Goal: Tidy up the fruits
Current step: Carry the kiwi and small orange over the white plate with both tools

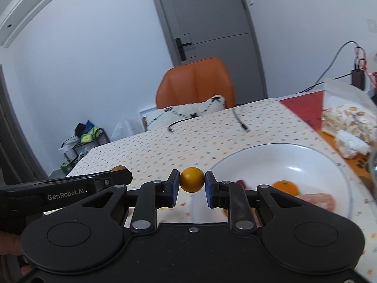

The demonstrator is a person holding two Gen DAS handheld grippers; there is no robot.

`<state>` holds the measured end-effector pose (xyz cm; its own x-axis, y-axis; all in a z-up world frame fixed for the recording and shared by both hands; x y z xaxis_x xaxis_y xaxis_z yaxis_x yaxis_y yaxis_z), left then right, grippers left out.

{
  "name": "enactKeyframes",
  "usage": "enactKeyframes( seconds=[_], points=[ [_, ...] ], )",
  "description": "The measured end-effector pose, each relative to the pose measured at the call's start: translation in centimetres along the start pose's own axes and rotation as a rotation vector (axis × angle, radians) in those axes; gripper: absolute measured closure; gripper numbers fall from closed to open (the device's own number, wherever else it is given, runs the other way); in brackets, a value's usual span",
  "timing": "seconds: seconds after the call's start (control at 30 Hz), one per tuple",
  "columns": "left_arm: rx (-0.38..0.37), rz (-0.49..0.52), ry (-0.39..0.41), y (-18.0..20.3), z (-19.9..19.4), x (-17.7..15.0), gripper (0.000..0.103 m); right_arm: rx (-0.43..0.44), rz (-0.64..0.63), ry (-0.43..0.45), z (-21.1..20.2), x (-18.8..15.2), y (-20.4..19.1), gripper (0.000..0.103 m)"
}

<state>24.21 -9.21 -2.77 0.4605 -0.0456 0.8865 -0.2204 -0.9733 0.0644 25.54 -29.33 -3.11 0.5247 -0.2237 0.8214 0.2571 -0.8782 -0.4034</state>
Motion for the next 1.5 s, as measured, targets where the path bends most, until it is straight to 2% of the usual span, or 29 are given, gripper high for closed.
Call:
enactKeyframes(
  seconds=[0.67, 1.5],
  points=[
    [-0.087, 0.059, -0.028, 5.0, 3.4, 0.9, 0.078, -0.177, 0.093, 0.073, -1.9, 1.5, 7.8, 0.082],
    [-0.158, 0.113, -0.093, 9.2, 8.2, 1.0, 0.078, -0.233, 0.114, 0.039, -0.4, 0.8, 9.8, 0.081]
  ],
)
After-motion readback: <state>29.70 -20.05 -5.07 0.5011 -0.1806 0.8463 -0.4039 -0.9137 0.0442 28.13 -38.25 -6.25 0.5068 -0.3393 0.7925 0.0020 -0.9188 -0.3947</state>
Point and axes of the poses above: each gripper's, at about its wrist camera, not at the fingertips, and z roughly the way its jaws point, y to its right, x to its top, the point moved 3 cm from there along z, roughly the way its jaws point, and after that the axes turned 9 degrees about z, right-handed, at the moved point
